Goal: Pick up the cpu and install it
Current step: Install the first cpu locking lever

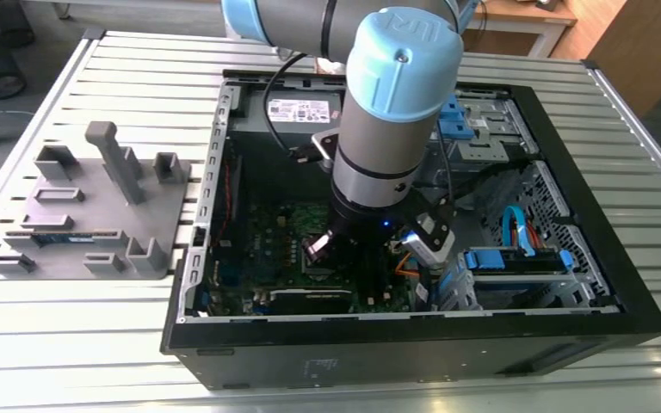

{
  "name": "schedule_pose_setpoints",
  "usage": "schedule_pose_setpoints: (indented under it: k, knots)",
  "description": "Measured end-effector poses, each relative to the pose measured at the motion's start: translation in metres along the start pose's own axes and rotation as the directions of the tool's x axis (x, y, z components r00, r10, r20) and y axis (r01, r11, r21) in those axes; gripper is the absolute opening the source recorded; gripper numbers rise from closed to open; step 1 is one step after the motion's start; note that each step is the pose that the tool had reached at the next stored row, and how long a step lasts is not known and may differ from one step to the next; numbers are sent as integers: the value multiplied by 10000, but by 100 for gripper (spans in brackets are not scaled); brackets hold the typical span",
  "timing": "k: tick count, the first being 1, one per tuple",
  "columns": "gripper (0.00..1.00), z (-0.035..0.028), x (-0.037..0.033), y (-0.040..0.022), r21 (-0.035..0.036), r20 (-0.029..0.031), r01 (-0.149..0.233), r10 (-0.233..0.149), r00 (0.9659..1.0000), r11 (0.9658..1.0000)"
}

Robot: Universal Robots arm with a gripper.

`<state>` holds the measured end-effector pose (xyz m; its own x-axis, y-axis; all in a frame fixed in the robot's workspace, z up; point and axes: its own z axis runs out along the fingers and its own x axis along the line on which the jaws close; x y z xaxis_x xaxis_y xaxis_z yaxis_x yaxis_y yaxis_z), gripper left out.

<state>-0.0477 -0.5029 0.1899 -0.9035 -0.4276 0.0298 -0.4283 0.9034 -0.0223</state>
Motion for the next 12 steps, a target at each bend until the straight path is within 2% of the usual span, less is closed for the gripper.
schedule_pose_setpoints:
  k: [7, 12]
  knots:
    - [11, 1, -15, -8, -2, 2, 0, 0, 10000, 10000]
    - [11, -1, -19, -11, -44, 21, 10, -10, 10000, 10000]
